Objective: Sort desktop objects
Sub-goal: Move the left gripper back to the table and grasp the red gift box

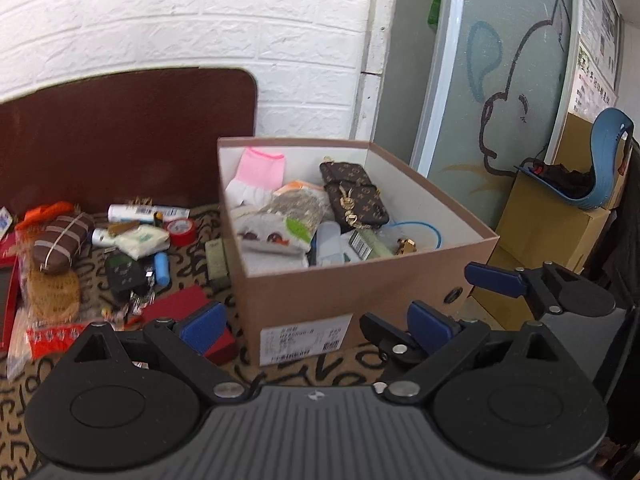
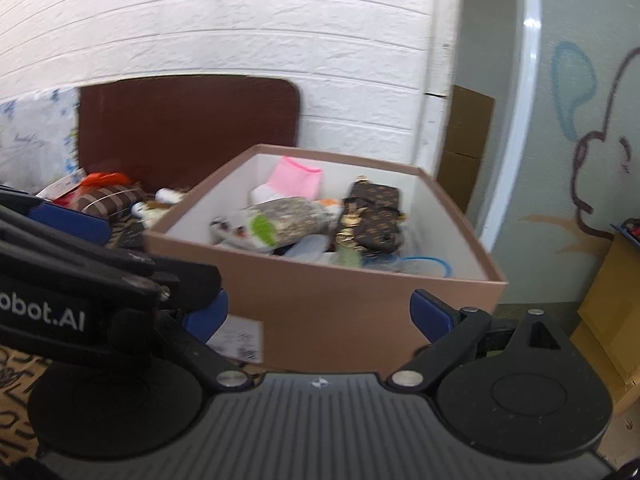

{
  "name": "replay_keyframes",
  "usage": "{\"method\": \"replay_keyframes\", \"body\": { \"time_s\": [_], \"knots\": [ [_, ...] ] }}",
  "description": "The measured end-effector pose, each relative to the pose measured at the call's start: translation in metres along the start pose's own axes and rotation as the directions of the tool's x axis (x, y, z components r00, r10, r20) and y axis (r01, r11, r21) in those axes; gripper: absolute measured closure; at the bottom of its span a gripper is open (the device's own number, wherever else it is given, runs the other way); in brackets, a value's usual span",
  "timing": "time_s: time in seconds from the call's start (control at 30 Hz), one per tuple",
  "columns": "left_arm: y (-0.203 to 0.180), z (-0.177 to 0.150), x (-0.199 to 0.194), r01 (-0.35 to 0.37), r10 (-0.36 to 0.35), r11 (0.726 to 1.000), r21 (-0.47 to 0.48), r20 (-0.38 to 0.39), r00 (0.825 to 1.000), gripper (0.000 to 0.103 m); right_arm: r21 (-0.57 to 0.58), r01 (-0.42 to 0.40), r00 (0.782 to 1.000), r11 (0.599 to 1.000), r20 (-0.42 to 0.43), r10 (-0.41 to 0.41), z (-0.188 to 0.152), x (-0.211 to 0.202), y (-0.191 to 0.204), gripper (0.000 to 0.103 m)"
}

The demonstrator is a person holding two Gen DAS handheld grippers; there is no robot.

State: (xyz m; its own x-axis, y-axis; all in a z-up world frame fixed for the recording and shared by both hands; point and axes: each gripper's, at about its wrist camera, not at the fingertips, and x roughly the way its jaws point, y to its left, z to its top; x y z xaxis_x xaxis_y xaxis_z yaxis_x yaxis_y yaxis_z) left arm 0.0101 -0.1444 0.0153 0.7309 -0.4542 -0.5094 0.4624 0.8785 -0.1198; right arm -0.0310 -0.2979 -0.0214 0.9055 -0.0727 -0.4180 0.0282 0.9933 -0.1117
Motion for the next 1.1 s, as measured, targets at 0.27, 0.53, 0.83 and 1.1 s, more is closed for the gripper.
{"method": "replay_keyframes", "body": {
  "time_s": [0.27, 0.53, 0.83, 1.1],
  "knots": [
    [0.051, -0.031, -0.011, -0.033, 0.027, 0.993, -0.115, -0.058, 0.998, 0.003, -0.096, -0.130, 0.991, 0.987, -0.049, 0.126, -0.008, 0.006, 0.064, 0.008],
    [0.097, -0.050, -0.011, -0.084, 0.067, 0.976, -0.201, -0.092, 0.994, 0.005, -0.187, -0.247, 0.967, 0.951, -0.103, 0.232, -0.014, 0.019, 0.118, 0.008],
    [0.134, -0.043, -0.001, -0.045, 0.034, 0.963, -0.265, -0.047, 0.998, 0.008, -0.373, -0.202, 0.979, 0.906, -0.099, 0.178, -0.017, 0.045, 0.165, 0.009],
    [0.147, -0.021, 0.035, 0.018, -0.022, 0.985, -0.169, -0.020, 1.000, 0.015, -0.315, -0.180, 0.977, 0.932, -0.169, 0.132, -0.023, 0.070, 0.175, 0.022]
  ]
}}
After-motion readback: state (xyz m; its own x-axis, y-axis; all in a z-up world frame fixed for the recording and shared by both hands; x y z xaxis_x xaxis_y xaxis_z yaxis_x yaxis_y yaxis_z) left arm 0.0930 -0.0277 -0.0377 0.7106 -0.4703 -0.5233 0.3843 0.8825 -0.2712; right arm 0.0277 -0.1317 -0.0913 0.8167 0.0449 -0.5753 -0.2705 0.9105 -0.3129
